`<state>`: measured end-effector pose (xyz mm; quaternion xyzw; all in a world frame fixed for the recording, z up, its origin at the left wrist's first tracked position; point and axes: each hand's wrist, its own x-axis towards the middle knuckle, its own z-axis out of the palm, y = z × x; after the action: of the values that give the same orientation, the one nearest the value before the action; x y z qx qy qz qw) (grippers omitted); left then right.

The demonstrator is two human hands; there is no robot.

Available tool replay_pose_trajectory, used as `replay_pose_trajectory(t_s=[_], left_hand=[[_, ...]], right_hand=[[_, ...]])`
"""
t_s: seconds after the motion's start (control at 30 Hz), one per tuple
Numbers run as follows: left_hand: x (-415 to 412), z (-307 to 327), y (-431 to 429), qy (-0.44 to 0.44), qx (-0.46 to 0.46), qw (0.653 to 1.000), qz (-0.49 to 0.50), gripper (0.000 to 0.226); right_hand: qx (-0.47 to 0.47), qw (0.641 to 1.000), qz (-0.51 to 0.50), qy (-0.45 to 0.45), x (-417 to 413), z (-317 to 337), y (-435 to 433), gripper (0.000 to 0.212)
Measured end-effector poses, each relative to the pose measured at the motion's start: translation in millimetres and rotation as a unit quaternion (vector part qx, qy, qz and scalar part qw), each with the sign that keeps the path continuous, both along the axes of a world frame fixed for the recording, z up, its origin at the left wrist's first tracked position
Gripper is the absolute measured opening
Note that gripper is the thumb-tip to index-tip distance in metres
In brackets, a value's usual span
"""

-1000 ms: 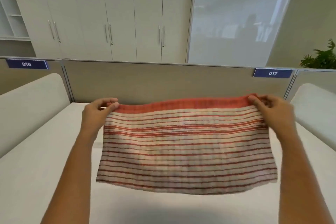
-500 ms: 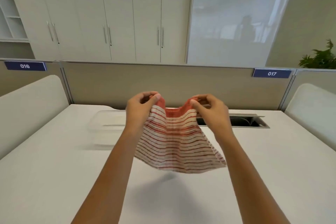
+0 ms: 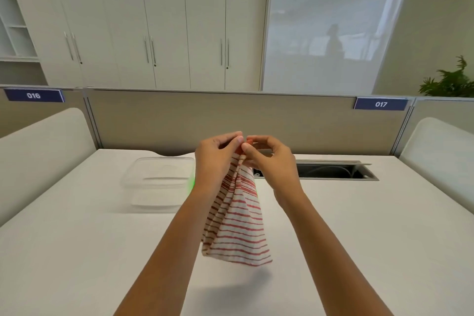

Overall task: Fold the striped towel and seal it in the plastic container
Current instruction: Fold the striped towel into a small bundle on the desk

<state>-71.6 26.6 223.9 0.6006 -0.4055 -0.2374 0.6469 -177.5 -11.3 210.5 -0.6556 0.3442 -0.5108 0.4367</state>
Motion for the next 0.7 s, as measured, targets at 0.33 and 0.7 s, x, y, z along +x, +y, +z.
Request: replay_pose_trajectory(t_s=[0.33,0.7], left_hand=[[12,8,13,0.021,0.047,0.993,-0.110,0.034],[20,5,9,0.127,0.042,0.982,-0.132,0.023]], right_hand=[[-0.063,0.995,0.006,0.074,-5,3,-1,0.014],[-0.184,0.976,-0.007,0.112,-15,5,-8,0.006]])
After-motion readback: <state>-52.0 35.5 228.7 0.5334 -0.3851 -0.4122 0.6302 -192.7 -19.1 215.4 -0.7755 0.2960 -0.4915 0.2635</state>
